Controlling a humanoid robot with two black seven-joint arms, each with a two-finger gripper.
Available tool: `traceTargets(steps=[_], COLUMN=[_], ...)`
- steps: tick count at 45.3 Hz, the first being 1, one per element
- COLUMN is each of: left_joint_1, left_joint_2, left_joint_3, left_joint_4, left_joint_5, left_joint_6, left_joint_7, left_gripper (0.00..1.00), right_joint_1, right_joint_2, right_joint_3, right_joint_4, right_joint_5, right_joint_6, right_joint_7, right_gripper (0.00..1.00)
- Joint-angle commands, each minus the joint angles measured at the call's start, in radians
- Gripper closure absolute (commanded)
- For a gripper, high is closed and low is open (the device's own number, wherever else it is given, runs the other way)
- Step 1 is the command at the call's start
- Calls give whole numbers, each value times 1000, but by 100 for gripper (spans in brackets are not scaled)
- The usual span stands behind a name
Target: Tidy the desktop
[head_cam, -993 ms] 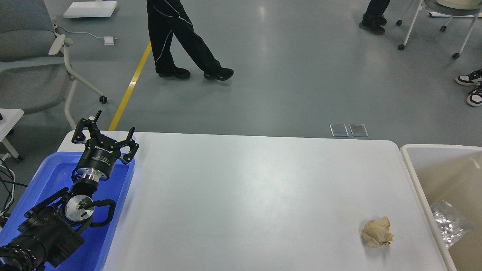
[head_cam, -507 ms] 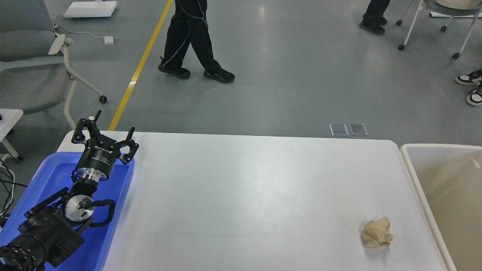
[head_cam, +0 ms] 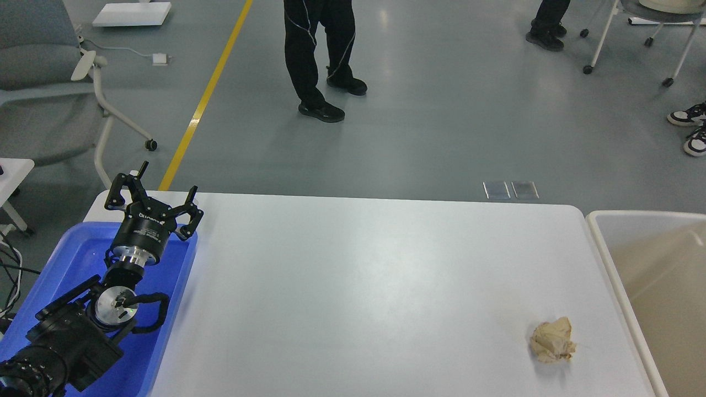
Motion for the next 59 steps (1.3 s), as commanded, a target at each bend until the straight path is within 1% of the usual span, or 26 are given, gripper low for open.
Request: traceTargets(steps=[1, 6, 9, 12, 14, 19, 21, 27, 34, 40, 50, 59], left_joint_1=[0, 0, 0, 0, 0, 0, 0, 0, 0, -1, 0, -1], left_joint_2=[-1, 0, 0, 0, 0, 0, 0, 0, 0, 0, 0, -1], left_joint_3=[0, 0, 0, 0, 0, 0, 0, 0, 0, 0, 0, 0], left_joint_4=[0, 0, 0, 0, 0, 0, 0, 0, 0, 0, 0, 0], left_joint_5=[0, 0, 0, 0, 0, 0, 0, 0, 0, 0, 0, 0], left_joint_6=[0, 0, 0, 0, 0, 0, 0, 0, 0, 0, 0, 0], left_joint_7=[0, 0, 0, 0, 0, 0, 0, 0, 0, 0, 0, 0], left_gripper=[0, 0, 0, 0, 0, 0, 0, 0, 0, 0, 0, 0], right_joint_1=[17, -11, -40, -64, -77, -110, -129, -202, -302, -359, -414, -426], right_joint_2=[-88, -82, -72, -58, -50, -22, -13, 39, 129, 188, 195, 197], right_joint_3=[298, 477, 543, 594, 617, 654, 658, 674, 749, 758, 726, 727], right_joint_4=[297, 402, 445, 474, 485, 488, 488, 488, 494, 497, 483, 482], right_joint_5=[-12, -17, -17, -17, -17, -17, -17, -17, -17, -17, -15, -14], right_joint_6=[4, 10, 22, 45, 57, 85, 105, 132, 192, 198, 200, 212], right_joint_7=[43, 43, 44, 61, 92, 207, 227, 231, 233, 233, 239, 239], right_gripper=[0, 0, 0, 0, 0, 0, 0, 0, 0, 0, 0, 0])
